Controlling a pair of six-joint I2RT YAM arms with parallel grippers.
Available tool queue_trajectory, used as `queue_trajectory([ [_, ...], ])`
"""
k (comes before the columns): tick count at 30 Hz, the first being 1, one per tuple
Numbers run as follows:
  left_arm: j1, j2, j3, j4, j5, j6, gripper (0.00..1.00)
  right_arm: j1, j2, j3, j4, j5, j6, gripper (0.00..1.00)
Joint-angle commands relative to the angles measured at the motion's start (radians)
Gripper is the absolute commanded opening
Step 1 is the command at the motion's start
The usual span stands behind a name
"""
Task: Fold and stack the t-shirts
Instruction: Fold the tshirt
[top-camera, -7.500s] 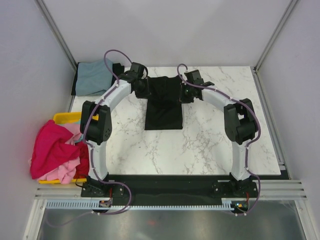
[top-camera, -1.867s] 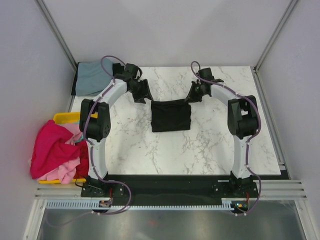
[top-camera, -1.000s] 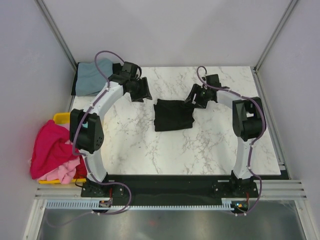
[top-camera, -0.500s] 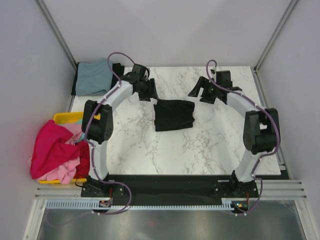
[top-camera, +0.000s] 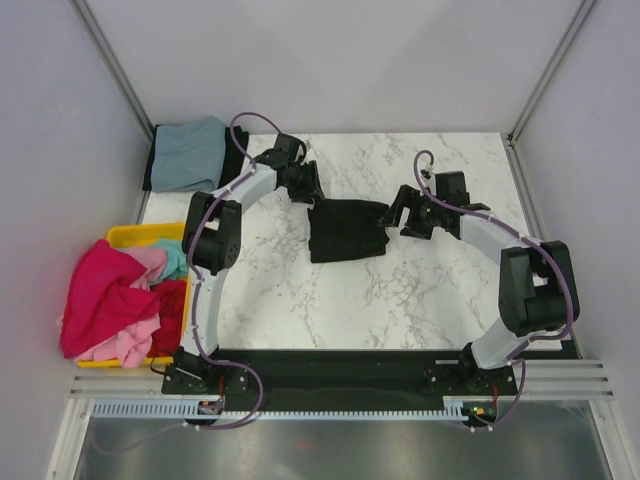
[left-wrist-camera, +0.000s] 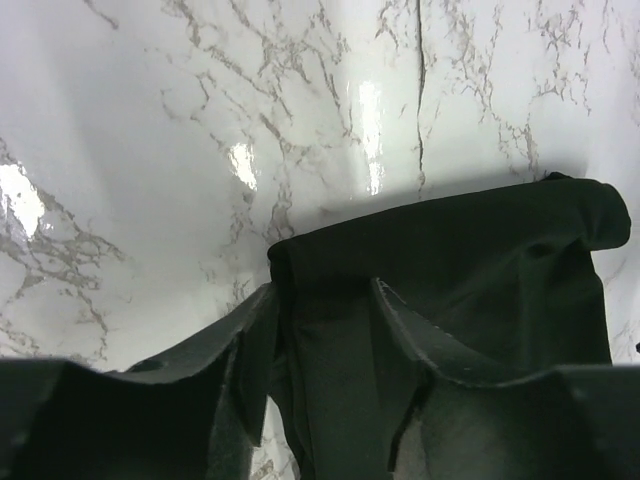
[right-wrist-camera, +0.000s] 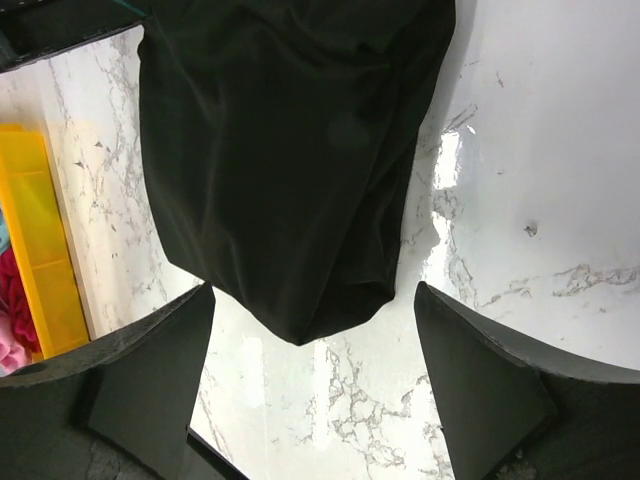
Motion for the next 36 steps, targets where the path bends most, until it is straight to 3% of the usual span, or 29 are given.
queue_trajectory([
  [1,0.0,0.019,0.022,0.06,0.036,0.014,0.47,0.002,-0.047,0.01,0.032,-0.036,-0.023,0.89],
  [6,-0.002,0.033,0.051,0.085,0.068,0.011,0.27,0.002,-0.049,0.01,0.023,-0.033,-0.031,0.88],
  [10,-0.002,-0.007,0.059,0.082,0.111,-0.009,0.02,-0.001,-0.056,0.007,0.017,-0.013,-0.037,0.88],
  [20,-0.002,-0.248,-0.024,-0.016,-0.065,-0.039,0.02,-0.001,-0.066,0.012,0.014,-0.013,-0.039,0.88],
  [27,0.0,-0.233,-0.062,-0.045,-0.091,-0.045,0.02,-0.003,-0.061,0.007,0.014,-0.013,-0.045,0.88],
  [31,0.001,-0.24,-0.108,-0.047,-0.177,-0.057,0.02,-0.003,-0.056,0.004,0.02,-0.028,-0.048,0.88],
  [36,0.04,-0.224,-0.137,-0.061,-0.288,-0.065,0.15,0.003,-0.053,0.02,0.058,-0.085,-0.019,0.84],
])
